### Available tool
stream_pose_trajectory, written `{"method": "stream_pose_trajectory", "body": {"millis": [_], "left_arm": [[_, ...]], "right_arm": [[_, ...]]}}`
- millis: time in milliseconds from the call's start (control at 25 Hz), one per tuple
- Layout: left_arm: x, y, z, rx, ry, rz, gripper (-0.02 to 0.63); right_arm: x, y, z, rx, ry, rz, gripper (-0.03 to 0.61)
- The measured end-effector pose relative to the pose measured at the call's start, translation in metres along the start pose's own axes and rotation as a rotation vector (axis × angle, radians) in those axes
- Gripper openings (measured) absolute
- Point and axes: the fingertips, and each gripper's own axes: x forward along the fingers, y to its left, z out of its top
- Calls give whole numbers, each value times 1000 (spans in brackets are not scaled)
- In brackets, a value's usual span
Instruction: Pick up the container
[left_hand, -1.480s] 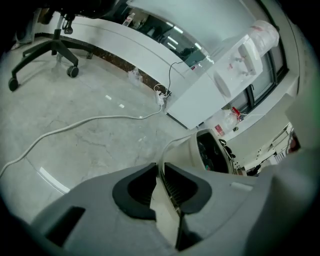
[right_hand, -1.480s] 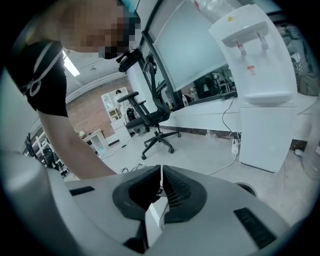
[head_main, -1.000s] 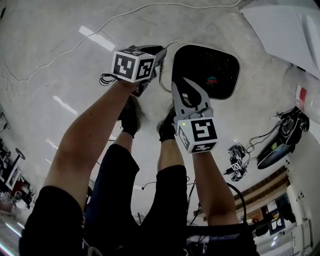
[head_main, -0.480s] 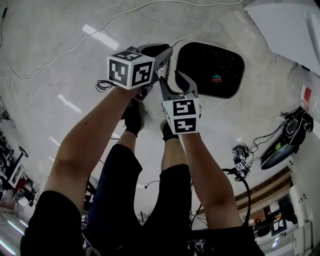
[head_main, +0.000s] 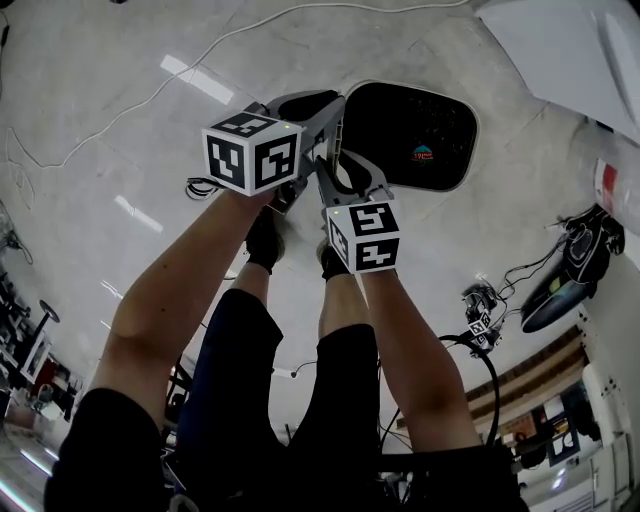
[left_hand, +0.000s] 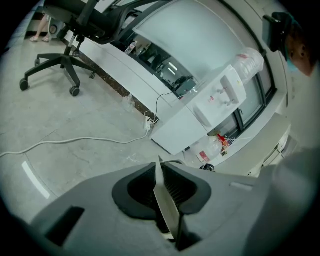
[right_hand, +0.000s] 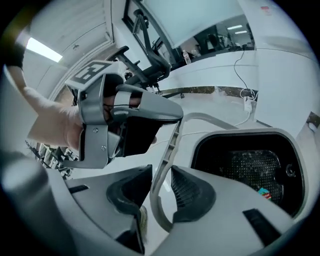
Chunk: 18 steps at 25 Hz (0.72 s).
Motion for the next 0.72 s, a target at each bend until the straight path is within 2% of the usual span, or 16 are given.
{"method": "stream_pose_trajectory", "body": {"millis": [160,360,440,520,640,720], "left_arm": [[-2,-19,6,-37,-8,-57,52],[3,-46,15,24,3,-85,59],[4,-58,16,20,5,-103,85],[5,-69,18,-17,-1,-140,118],[9,-84,22,-30,14,-176,118],[13,-92,18,-17,50,-182,182]], "right_arm": [[-22,-1,7,64,-51,33,109],[-47,-11,18,95,-99,65,109],[-58,-15,21,107,-111,79,110],[-68,-18,23,119,-127,91,110],[-84,-26,28,136,-152,117,110],[-96,-33,29,155,-171,132,110]]}}
